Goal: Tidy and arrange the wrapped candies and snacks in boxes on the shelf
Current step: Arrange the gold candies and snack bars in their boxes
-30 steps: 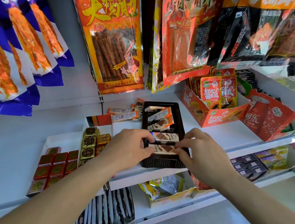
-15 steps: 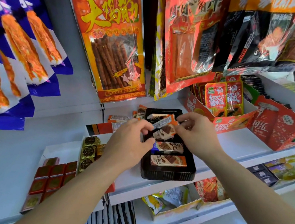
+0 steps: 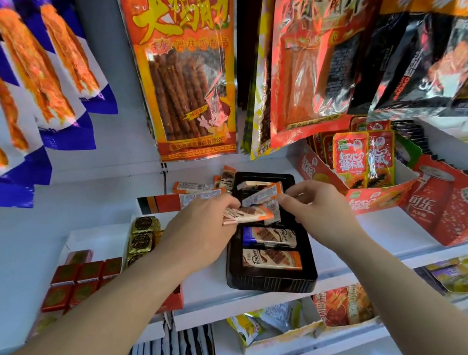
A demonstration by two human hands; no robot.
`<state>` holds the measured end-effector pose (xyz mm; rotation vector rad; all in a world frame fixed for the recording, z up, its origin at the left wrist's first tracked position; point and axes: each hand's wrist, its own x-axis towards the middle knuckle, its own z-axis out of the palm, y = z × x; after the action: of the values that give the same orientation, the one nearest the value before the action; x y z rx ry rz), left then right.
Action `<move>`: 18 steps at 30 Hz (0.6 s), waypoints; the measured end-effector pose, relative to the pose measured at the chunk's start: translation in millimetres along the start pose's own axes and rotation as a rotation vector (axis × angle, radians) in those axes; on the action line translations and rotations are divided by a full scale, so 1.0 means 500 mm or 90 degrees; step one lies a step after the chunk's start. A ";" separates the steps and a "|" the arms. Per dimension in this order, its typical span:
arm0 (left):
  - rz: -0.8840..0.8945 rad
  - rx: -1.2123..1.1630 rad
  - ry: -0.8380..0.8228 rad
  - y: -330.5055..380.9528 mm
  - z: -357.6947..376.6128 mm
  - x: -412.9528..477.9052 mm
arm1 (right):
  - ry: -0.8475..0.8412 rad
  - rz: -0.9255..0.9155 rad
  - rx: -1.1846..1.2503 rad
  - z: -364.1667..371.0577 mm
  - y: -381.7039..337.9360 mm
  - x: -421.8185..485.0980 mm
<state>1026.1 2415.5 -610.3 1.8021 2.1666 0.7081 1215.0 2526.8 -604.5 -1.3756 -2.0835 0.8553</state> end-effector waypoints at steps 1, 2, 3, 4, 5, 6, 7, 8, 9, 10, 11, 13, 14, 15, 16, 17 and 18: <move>-0.011 -0.009 -0.025 -0.003 0.000 -0.004 | -0.004 -0.004 -0.042 0.008 -0.005 0.003; -0.016 -0.026 -0.050 -0.005 0.001 -0.006 | -0.002 -0.005 -0.072 0.015 -0.008 0.007; -0.018 -0.043 -0.072 -0.006 0.003 -0.008 | 0.004 0.000 -0.093 0.022 -0.010 0.009; -0.017 -0.056 -0.093 -0.006 0.003 -0.008 | 0.014 0.008 -0.108 0.029 -0.011 0.011; -0.016 -0.068 -0.114 -0.005 0.003 -0.007 | 0.022 0.018 -0.124 0.037 -0.010 0.013; -0.016 -0.081 -0.136 -0.004 0.002 -0.005 | 0.024 0.028 -0.144 0.044 -0.011 0.015; -0.017 -0.094 -0.158 -0.003 -0.001 -0.006 | 0.019 0.037 -0.159 0.049 -0.012 0.016; -0.018 -0.109 -0.177 -0.003 -0.005 -0.006 | 0.015 0.044 -0.161 0.052 -0.012 0.017; -0.021 -0.126 -0.192 -0.003 -0.009 -0.007 | 0.012 0.053 -0.145 0.052 -0.013 0.018; -0.027 -0.143 -0.200 -0.002 -0.012 -0.009 | 0.012 0.062 -0.112 0.049 -0.012 0.018; -0.033 -0.155 -0.203 0.001 -0.014 -0.011 | 0.015 0.070 -0.069 0.043 -0.012 0.017; -0.040 -0.148 -0.196 0.009 -0.013 -0.014 | 0.037 0.077 0.017 0.027 -0.009 0.007; -0.038 -0.129 -0.192 0.012 -0.011 -0.015 | 0.055 0.077 0.055 0.018 -0.005 0.000; -0.036 -0.111 -0.190 0.016 -0.009 -0.016 | 0.074 0.079 0.088 0.009 0.001 -0.008; -0.037 -0.100 -0.188 0.020 -0.007 -0.016 | 0.092 0.086 0.118 -0.001 0.007 -0.015; -0.047 -0.097 -0.184 0.023 -0.006 -0.015 | 0.106 0.097 0.142 -0.010 0.013 -0.022; -0.064 -0.097 -0.178 0.027 -0.003 -0.015 | 0.118 0.108 0.161 -0.019 0.020 -0.028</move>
<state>1038.5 2409.8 -602.9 1.5968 1.9489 0.5455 1232.8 2518.9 -606.4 -1.4460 -1.6757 0.9826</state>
